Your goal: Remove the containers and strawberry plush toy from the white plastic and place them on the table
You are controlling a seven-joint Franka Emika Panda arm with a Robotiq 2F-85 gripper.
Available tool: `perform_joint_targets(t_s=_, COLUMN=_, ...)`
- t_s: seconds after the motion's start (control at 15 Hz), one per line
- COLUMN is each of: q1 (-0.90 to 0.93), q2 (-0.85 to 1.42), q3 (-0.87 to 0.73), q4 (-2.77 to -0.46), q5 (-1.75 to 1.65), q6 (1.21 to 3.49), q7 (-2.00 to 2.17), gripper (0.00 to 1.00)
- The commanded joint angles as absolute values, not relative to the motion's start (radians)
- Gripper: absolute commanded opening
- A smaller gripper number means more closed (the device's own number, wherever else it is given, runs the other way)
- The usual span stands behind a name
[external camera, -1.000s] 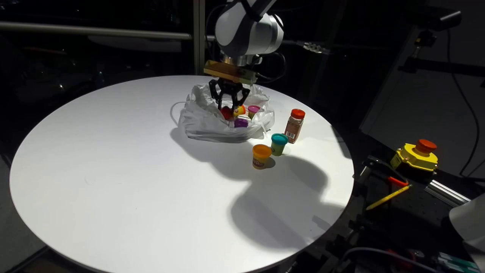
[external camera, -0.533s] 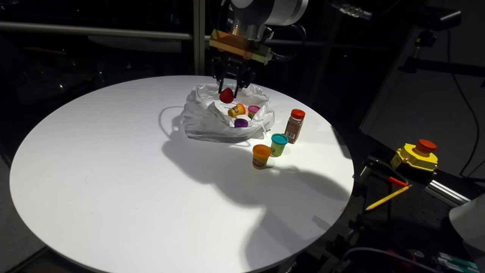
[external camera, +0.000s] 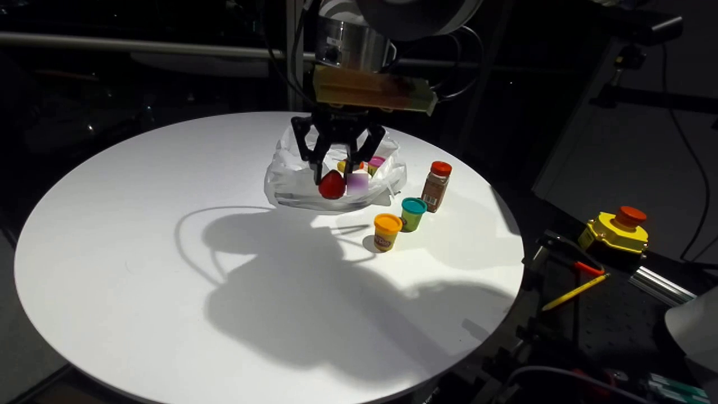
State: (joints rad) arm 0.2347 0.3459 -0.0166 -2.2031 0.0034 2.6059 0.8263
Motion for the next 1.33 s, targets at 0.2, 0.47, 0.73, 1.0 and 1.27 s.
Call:
perform_joint_targets(t_s=0.2, q1=0.218, q2=0.408, q3=-0.031, q4=-2.152, q5=-0.139, q6=2.410, q7=0.633, gripper=0.24)
perform_joint_targets(t_s=0.47, q1=0.209, q2=0.472, q3=-0.046, q4=-2.108, q5=-0.177, q6=2.356, q7=0.543, gripper=0.24)
perform_joint_targets(t_s=0.73, q1=0.224, q2=0.529, q3=-0.053, q4=-2.045, q5=-0.190, q6=2.371, q7=0.537, gripper=0.24)
perform_joint_targets(t_s=1.0, q1=0.243, q2=0.590, q3=-0.039, q4=-1.977, q5=-0.171, q6=2.369, q7=0.528, gripper=0.24)
perform_joint_targets(t_s=1.27, q1=0.242, q2=0.620, q3=-0.013, q4=-1.923, q5=-0.130, q6=2.322, q7=0.487, gripper=0.73)
